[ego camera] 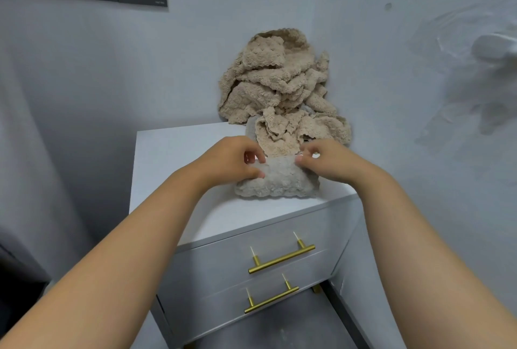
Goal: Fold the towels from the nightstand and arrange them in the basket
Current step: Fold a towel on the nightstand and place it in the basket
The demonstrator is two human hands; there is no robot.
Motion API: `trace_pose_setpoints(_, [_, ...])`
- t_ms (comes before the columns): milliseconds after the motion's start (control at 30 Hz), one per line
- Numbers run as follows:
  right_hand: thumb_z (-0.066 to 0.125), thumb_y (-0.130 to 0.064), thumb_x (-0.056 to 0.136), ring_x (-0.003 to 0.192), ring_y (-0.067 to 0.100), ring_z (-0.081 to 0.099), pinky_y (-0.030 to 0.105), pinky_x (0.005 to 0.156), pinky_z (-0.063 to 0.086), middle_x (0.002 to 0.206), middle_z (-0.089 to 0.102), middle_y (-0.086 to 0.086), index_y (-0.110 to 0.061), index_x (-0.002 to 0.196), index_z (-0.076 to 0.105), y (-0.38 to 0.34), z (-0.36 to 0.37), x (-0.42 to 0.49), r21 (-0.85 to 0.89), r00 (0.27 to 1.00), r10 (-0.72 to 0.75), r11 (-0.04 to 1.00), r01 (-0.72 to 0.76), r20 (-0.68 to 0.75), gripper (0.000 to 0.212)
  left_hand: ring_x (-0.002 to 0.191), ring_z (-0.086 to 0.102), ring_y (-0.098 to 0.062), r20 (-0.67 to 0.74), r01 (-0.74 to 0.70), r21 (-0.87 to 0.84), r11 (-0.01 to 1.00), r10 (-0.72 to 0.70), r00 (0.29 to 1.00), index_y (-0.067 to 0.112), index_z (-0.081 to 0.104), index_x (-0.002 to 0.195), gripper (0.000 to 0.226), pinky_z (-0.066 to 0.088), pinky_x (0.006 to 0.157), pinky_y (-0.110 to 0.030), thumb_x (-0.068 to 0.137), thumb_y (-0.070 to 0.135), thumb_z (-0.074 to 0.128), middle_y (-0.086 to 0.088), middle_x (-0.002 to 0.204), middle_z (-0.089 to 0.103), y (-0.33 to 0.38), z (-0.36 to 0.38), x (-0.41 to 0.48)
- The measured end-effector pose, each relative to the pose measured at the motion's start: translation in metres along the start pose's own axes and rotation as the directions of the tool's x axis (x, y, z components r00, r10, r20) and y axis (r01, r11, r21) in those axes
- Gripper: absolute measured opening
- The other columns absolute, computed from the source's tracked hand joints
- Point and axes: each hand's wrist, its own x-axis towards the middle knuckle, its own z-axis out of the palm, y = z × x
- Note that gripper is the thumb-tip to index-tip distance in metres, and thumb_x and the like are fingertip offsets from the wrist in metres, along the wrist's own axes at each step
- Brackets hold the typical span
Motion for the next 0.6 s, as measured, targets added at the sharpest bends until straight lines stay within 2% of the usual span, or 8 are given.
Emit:
trace_pose_setpoints(67, [0.054,-0.03,0.094,0.113,0.024,0.054,0.031,0.086,0.041,0.127,0.057,0.009,-0.017,0.098,0.058,-0.004,0.009,0.001,0.037,1.0,-0.006,0.999,0.006,-0.011,0.014,0.099,0.053,-0.012,0.063,-0.005,0.098,0.995,-0.001,0.998,0.022,0.061,0.116,0.048,0.042,0.085,-0.023,0.074,0.034,0.079,0.006,0.106,0.054,-0.001,0.003,0.001])
trace_pose_setpoints(100, [0.051,-0.031,0.096,0.111,0.022,0.052,0.03,0.086,0.039,0.13,0.054,0.009,-0.021,0.115,0.054,-0.005,0.015,0.003,0.02,0.997,0.006,1.0,-0.008,0.074,0.022,0.105,0.052,-0.014,0.116,0.001,0.141,0.99,-0.018,0.993,0.02,0.056,0.125,0.057,0.04,0.088,-0.023,0.075,0.039,0.077,0.005,0.113,0.053,-0.002,0.005,0.001])
trace_pose_setpoints(133, [0.047,-0.034,0.098,0.114,0.022,0.05,0.031,0.091,0.038,0.135,0.05,0.009,-0.024,0.13,0.046,-0.004,0.021,0.004,-0.023,0.984,0.021,1.0,-0.017,0.177,0.034,0.109,0.051,-0.016,0.164,0.014,0.172,0.985,-0.043,0.985,0.019,0.053,0.129,0.062,0.039,0.09,-0.024,0.076,0.043,0.075,0.003,0.118,0.053,-0.003,0.007,0.001])
trace_pose_setpoints(200, [0.039,-0.035,0.101,0.129,0.022,0.041,0.032,0.105,0.032,0.146,0.041,0.006,-0.023,0.144,0.034,-0.001,0.03,0.004,-0.074,0.955,0.022,0.997,0.0,0.297,0.044,0.11,0.052,-0.017,0.222,0.059,0.173,0.983,-0.097,0.97,0.02,0.054,0.128,0.061,0.041,0.091,-0.027,0.077,0.049,0.071,0.002,0.119,0.056,-0.007,0.01,0.003])
trace_pose_setpoints(300, [0.038,-0.034,0.102,0.135,0.018,0.034,0.026,0.106,0.025,0.151,0.035,0.001,-0.021,0.146,0.032,0.002,0.031,0.001,0.001,0.946,-0.003,1.0,0.003,0.324,0.046,0.101,0.055,-0.015,0.245,0.118,0.134,0.984,-0.148,0.958,0.022,0.061,0.117,0.052,0.042,0.082,-0.027,0.076,0.052,0.071,0.005,0.107,0.059,-0.011,0.01,0.004])
trace_pose_setpoints(400, [0.05,-0.043,0.095,0.127,0.016,0.044,0.024,0.099,0.032,0.141,0.047,-0.004,-0.025,0.141,0.039,0.002,0.022,0.0,-0.034,0.945,-0.005,0.999,0.017,0.326,0.051,0.092,0.056,-0.013,0.244,0.152,0.059,0.987,-0.161,0.956,0.022,0.063,0.105,0.044,0.043,0.076,-0.026,0.072,0.049,0.075,0.006,0.1,0.062,-0.011,0.01,0.004])
trace_pose_setpoints(500, [0.073,-0.041,0.08,0.108,0.012,0.053,0.025,0.09,0.041,0.12,0.056,-0.009,-0.027,0.13,0.048,-0.001,0.013,-0.002,-0.034,0.953,-0.019,0.999,0.031,0.303,0.058,0.092,0.055,-0.013,0.15,0.143,0.017,0.99,-0.144,0.978,0.021,0.064,0.1,0.043,0.042,0.074,-0.025,0.068,0.043,0.081,0.006,0.098,0.061,-0.008,0.011,0.004])
trace_pose_setpoints(600, [0.085,-0.03,0.066,0.096,0.011,0.053,0.025,0.079,0.042,0.104,0.056,-0.01,-0.024,0.118,0.053,-0.005,0.008,-0.002,-0.078,0.968,-0.039,0.995,0.06,0.249,0.061,0.086,0.05,-0.011,-0.015,0.052,0.015,0.999,-0.052,0.999,0.021,0.061,0.091,0.036,0.039,0.069,-0.023,0.067,0.036,0.083,0.009,0.089,0.056,-0.002,0.011,0.003])
